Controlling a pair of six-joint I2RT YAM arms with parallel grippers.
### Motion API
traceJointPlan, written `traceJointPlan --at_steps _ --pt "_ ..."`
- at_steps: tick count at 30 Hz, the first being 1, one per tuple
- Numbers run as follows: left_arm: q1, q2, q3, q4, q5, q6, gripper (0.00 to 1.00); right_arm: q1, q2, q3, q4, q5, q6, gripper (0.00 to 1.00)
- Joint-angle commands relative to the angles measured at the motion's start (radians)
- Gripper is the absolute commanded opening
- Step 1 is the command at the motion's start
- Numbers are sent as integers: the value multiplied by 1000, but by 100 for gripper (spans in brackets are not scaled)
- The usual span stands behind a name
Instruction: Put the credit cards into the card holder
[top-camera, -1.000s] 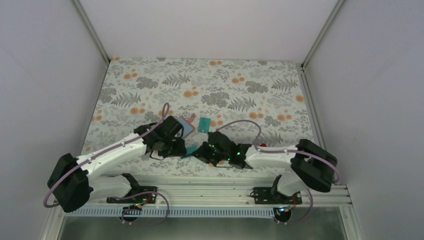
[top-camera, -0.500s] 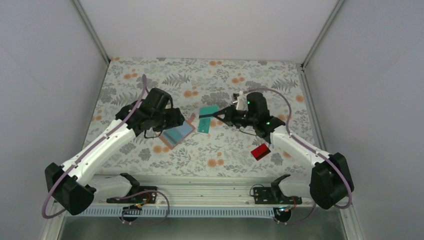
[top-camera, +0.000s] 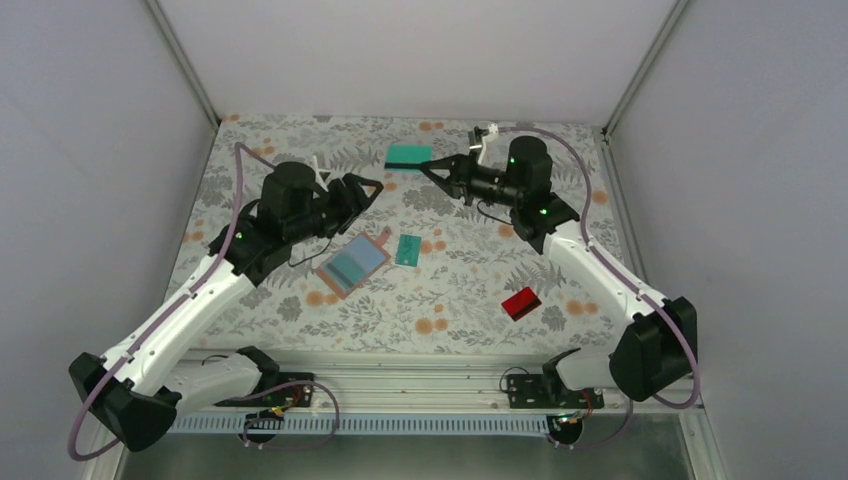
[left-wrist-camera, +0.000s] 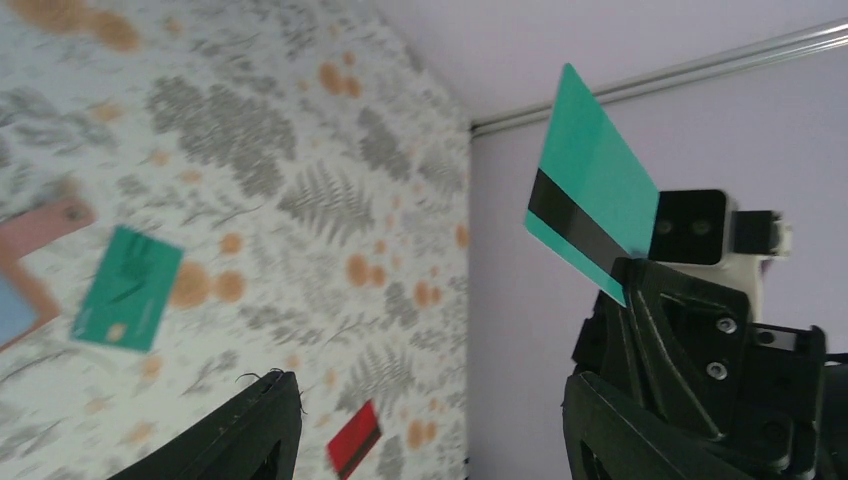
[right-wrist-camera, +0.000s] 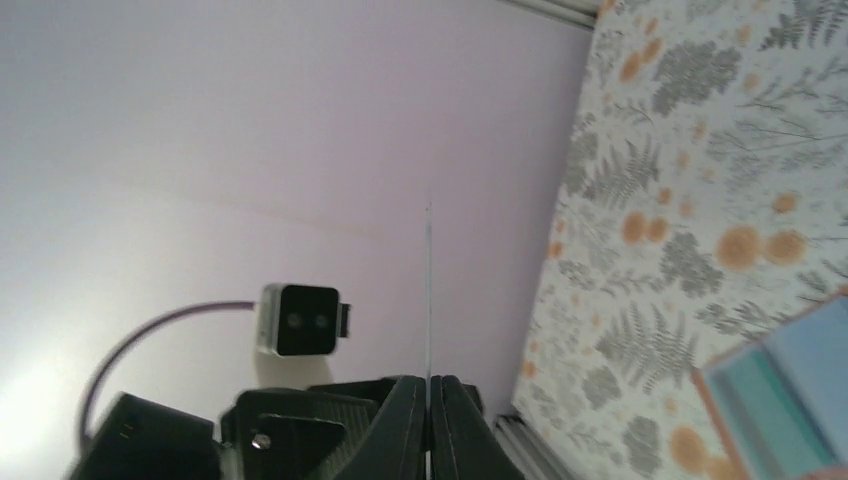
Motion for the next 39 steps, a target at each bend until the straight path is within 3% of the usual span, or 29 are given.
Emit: traceJointPlan --at_steps 1,6,13,21,31,39 --pt "2 27 14 223 24 -31 66 -6 2 60 125 72 181 4" --pt "2 36 -11 442 13 -39 65 2 -22 83 154 160 273 4" --pt "-1 121 29 623 53 -44 61 34 -62 59 194 238 359 4" --pt "-10 182 76 695 66 -43 55 73 -76 51 265 287 396 4" --pt "-16 225 163 671 120 19 52 85 -74 45 286 283 414 4" --pt "-16 289 219 651 174 36 36 93 -59 56 309 270 422 4"
